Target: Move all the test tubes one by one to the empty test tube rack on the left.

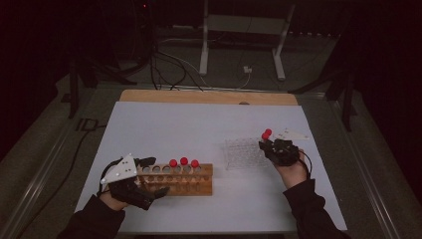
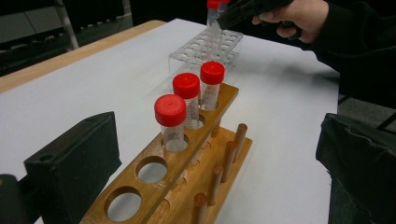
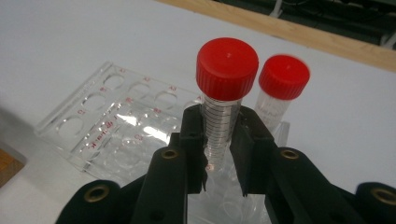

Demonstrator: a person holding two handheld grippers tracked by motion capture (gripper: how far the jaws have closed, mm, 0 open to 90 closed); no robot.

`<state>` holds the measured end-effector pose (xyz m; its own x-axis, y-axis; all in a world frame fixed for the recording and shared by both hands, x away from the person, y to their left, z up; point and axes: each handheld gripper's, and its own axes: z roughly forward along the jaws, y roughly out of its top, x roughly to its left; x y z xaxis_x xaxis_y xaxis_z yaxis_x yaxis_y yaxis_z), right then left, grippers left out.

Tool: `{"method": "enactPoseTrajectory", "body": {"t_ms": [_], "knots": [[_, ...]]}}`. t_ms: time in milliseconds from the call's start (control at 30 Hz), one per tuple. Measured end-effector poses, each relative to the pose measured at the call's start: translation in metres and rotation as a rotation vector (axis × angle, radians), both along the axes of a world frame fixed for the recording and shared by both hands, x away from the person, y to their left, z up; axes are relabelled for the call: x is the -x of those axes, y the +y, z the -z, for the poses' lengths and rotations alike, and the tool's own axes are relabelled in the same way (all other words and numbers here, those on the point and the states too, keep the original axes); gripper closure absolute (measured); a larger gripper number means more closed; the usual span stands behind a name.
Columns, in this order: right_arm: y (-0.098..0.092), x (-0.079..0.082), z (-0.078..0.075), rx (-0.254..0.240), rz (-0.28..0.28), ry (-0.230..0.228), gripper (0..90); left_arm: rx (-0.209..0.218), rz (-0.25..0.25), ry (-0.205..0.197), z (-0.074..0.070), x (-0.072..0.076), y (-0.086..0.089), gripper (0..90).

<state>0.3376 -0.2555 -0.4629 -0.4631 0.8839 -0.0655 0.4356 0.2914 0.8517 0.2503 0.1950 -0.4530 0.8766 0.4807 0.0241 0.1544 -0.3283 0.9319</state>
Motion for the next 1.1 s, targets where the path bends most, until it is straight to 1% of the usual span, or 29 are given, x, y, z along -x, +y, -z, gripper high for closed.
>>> {"method": "enactPoseTrajectory", "body": {"t_ms": [400, 500, 567, 667, 833, 867, 900, 967, 1000, 1033, 1100], "knots": [[-0.004, 0.016, -0.025, -0.015, 0.003, -0.078, 74.6, 0.001, 0.007, -0.008, -0.004, 0.001, -0.002, 0.4], [-0.004, 0.021, -0.031, -0.023, -0.007, -0.088, 74.6, -0.010, 0.000, -0.009, -0.006, 0.002, -0.004, 0.5], [-0.003, 0.024, -0.034, -0.024, -0.019, -0.094, 74.6, -0.006, 0.000, -0.009, -0.008, 0.002, -0.005, 0.5], [0.000, 0.030, -0.039, -0.022, -0.040, -0.096, 74.6, 0.001, 0.002, -0.009, -0.011, 0.003, -0.006, 0.5], [0.006, 0.041, -0.045, -0.036, -0.089, -0.085, 74.5, 0.004, 0.005, -0.016, -0.017, 0.003, -0.008, 0.5], [0.007, 0.044, -0.045, -0.032, -0.101, -0.082, 74.6, 0.005, 0.012, -0.015, -0.018, 0.003, -0.008, 0.5], [0.009, 0.046, -0.045, -0.030, -0.111, -0.078, 74.5, 0.002, 0.008, -0.018, -0.019, 0.003, -0.009, 0.5], [0.012, 0.051, -0.045, -0.029, -0.136, -0.064, 74.6, 0.004, 0.021, -0.018, -0.021, 0.003, -0.011, 0.5], [0.014, 0.053, -0.044, -0.025, -0.147, -0.058, 74.6, -0.003, 0.017, -0.024, -0.022, 0.003, -0.012, 0.5], [0.015, 0.055, -0.044, -0.022, -0.159, -0.051, 74.6, 0.002, 0.026, -0.020, -0.023, 0.003, -0.013, 0.5], [0.018, 0.059, -0.042, -0.020, -0.179, -0.038, 74.6, -0.003, 0.028, -0.023, -0.025, 0.002, -0.015, 0.5]]}}
